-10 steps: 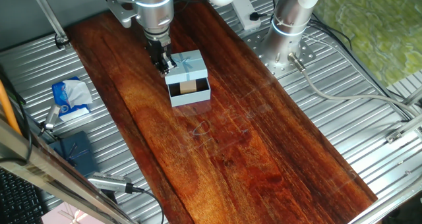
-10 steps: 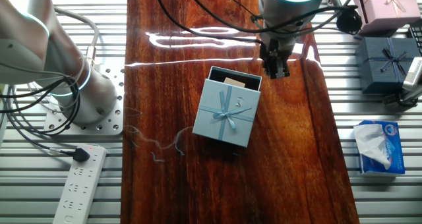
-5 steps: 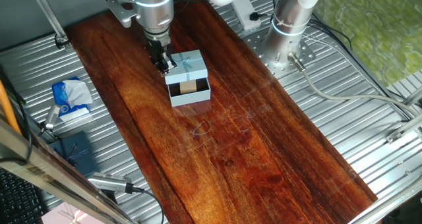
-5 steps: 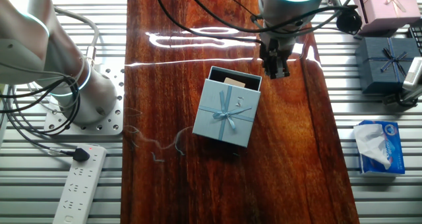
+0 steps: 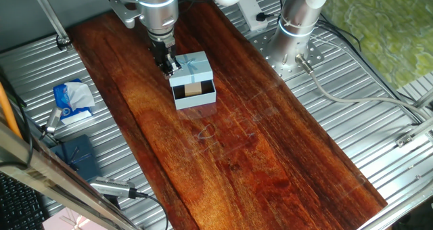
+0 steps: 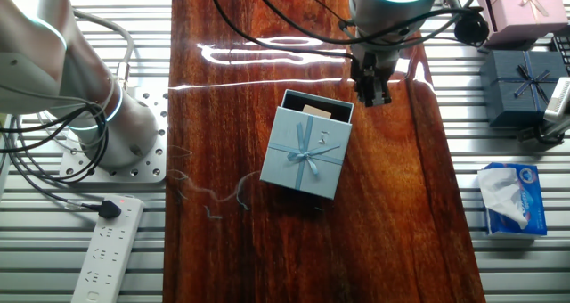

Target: Slide the outer casing onto the gift box

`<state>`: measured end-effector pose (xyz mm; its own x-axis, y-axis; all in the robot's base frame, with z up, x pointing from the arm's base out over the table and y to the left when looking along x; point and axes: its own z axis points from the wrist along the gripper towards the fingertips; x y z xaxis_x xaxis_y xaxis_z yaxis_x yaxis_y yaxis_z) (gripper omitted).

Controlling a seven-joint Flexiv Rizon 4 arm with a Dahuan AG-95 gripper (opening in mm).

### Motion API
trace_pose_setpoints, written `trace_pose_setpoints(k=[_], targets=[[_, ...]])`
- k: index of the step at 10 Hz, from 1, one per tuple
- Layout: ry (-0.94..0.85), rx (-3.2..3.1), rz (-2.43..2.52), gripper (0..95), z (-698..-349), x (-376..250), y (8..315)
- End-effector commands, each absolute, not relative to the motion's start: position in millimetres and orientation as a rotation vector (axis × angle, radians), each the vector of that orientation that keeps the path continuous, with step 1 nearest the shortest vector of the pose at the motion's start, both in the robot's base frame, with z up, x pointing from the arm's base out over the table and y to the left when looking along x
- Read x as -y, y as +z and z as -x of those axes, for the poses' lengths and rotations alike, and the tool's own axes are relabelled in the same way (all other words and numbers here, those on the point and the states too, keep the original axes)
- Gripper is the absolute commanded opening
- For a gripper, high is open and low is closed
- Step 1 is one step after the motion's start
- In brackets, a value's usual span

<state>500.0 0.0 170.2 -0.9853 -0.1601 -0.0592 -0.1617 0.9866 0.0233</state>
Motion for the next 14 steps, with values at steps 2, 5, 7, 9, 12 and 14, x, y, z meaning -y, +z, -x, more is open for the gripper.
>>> trace_pose_setpoints(k=[2, 5, 7, 9, 12, 14], targets=[[0.041, -3.074, 0.248, 0.0, -500.0, 0.0, 170.1], [0.041, -3.074, 0.248, 0.0, -500.0, 0.0, 170.1], [0.041, -3.074, 0.248, 0.0, -500.0, 0.0, 170.1], [0.042, -3.063, 0.393, 0.0, -429.7, 97.6, 130.6], [0.03, -3.061, 0.408, 0.0, -425.9, 94.9, 129.6], [0.022, -3.068, 0.401, 0.0, -425.7, 94.7, 129.5]])
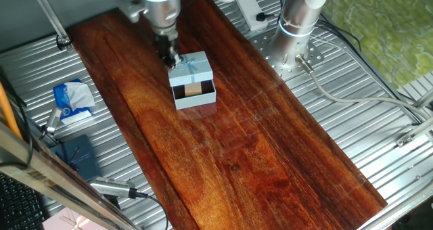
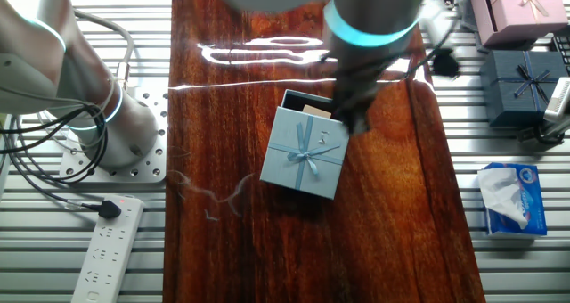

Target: Slide the outer casing onto the gift box

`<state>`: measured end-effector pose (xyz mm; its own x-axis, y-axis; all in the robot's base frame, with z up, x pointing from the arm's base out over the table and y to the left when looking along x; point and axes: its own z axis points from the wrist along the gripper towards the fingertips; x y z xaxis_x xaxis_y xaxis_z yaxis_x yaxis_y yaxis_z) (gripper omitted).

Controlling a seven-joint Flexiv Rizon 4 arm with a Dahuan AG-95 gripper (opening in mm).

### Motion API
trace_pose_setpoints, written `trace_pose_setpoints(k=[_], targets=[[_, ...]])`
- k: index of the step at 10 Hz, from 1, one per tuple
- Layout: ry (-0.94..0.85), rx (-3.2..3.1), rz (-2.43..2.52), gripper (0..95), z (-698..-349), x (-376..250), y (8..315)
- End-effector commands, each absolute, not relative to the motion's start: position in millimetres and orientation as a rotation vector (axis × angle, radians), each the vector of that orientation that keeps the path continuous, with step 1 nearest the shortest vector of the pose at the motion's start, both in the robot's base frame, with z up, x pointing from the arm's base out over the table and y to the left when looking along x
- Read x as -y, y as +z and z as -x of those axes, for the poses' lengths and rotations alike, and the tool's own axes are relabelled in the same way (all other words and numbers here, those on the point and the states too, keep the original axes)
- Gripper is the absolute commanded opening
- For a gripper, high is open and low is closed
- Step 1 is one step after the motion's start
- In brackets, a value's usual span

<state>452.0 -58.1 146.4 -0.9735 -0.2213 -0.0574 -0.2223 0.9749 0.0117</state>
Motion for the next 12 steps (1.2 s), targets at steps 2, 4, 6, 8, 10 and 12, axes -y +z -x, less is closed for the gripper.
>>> trace_pose_setpoints(k=[2, 4, 6, 8, 10, 12], targets=[[0.034, -3.067, 0.39, 0.0, -427.7, 94.9, 129.3], [0.032, -3.059, 0.403, 0.0, -427.4, 94.9, 128.9], [0.027, -3.061, 0.415, 0.0, -427.3, 95.0, 129.0], [0.024, -3.062, 0.41, 0.0, -427.2, 95.1, 129.1], [0.02, -3.063, 0.408, 0.0, -427.2, 95.1, 129.1], [0.028, -3.058, 0.407, 0.0, -428.0, 94.5, 128.1]])
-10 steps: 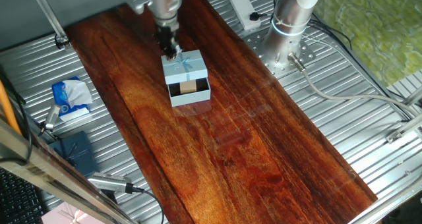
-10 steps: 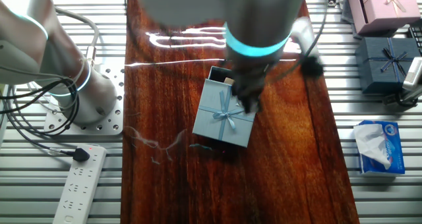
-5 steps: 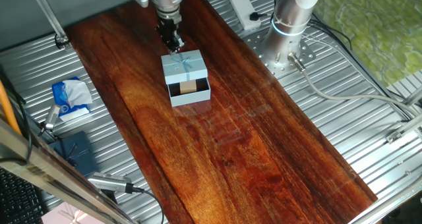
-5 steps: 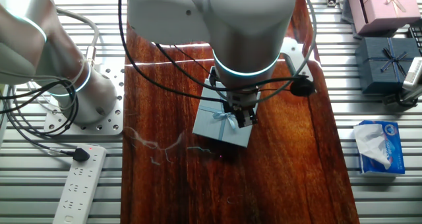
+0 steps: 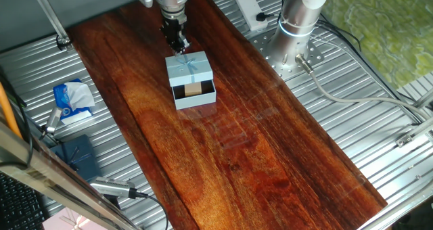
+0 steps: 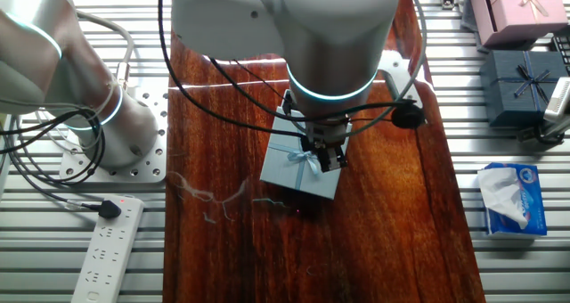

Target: Slide the outer casing onto the gift box

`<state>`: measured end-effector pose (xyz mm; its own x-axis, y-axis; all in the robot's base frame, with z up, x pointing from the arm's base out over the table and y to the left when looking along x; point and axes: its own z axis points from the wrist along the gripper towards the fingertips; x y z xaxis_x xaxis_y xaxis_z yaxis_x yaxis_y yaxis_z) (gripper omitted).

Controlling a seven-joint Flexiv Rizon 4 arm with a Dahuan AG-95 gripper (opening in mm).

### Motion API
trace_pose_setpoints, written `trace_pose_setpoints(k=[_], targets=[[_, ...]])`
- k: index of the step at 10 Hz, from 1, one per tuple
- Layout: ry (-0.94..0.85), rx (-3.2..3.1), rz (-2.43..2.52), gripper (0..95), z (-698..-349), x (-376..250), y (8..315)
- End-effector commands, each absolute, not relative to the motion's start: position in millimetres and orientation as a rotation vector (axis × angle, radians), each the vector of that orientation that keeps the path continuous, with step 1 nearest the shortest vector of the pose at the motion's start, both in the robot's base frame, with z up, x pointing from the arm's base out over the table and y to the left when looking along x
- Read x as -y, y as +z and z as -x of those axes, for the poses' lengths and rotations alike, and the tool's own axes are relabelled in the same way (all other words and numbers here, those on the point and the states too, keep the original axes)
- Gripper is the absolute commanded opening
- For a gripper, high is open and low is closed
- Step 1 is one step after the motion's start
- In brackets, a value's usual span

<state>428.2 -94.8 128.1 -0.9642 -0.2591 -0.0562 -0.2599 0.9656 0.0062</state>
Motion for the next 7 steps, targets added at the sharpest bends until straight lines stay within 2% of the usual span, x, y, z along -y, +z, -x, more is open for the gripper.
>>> trace_pose_setpoints(k=[1, 7], targets=[[0.028, -3.055, 0.41, 0.0, -428.0, 94.5, 128.1], [-0.005, -3.128, 0.448, 0.0, -428.0, 94.5, 128.1]])
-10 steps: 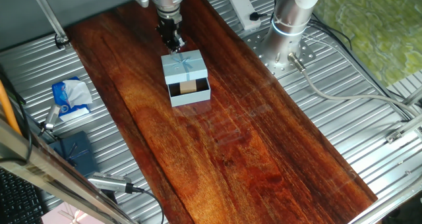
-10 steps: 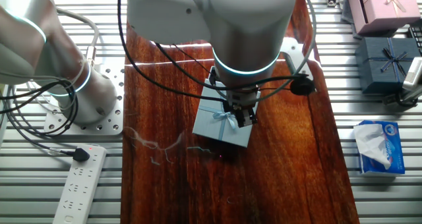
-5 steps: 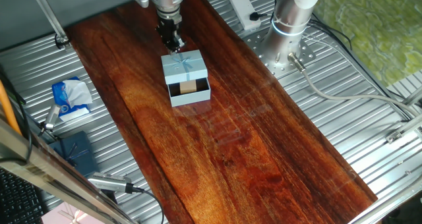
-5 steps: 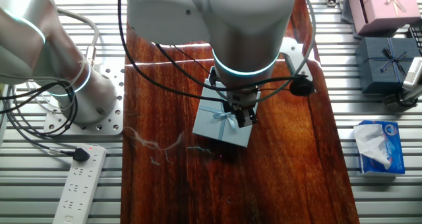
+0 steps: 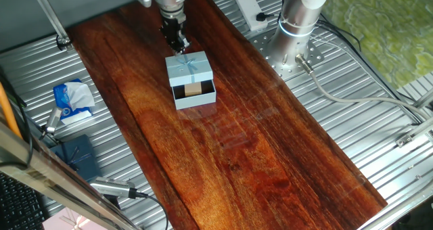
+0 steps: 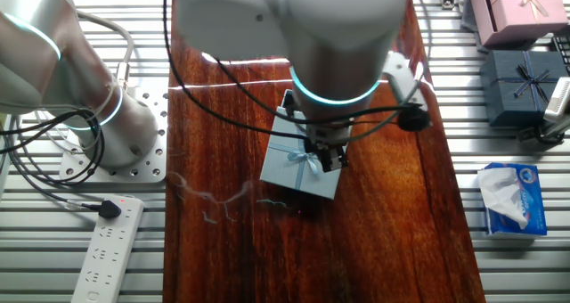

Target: Slide the outer casing onto the gift box

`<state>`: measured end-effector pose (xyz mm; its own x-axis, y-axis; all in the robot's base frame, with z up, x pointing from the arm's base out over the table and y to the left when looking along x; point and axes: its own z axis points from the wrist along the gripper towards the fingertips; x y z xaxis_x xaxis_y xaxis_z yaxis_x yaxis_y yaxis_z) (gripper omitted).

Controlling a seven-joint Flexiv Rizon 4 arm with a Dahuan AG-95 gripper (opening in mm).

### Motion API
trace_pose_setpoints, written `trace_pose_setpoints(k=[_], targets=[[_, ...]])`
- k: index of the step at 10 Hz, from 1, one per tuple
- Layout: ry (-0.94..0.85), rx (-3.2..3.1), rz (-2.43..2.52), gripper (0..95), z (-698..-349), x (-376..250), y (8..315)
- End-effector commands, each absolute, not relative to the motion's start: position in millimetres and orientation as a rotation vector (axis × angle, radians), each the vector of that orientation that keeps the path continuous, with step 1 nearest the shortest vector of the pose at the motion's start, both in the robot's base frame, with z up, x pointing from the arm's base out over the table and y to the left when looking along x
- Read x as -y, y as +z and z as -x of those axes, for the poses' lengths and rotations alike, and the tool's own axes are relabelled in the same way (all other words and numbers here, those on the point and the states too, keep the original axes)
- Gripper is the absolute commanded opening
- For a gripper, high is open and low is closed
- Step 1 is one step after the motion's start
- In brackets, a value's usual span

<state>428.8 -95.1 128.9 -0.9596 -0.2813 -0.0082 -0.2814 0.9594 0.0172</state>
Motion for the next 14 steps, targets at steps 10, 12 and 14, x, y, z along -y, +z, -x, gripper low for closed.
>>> trace_pose_setpoints(k=[10, 12, 14], targets=[[0.018, -3.145, 0.408, 0.0, -425.5, 100.1, 129.9], [0.028, -3.144, 0.402, 0.0, -422.0, 109.1, 129.8], [0.048, -3.145, 0.396, 0.0, -416.9, 123.0, 126.1]])
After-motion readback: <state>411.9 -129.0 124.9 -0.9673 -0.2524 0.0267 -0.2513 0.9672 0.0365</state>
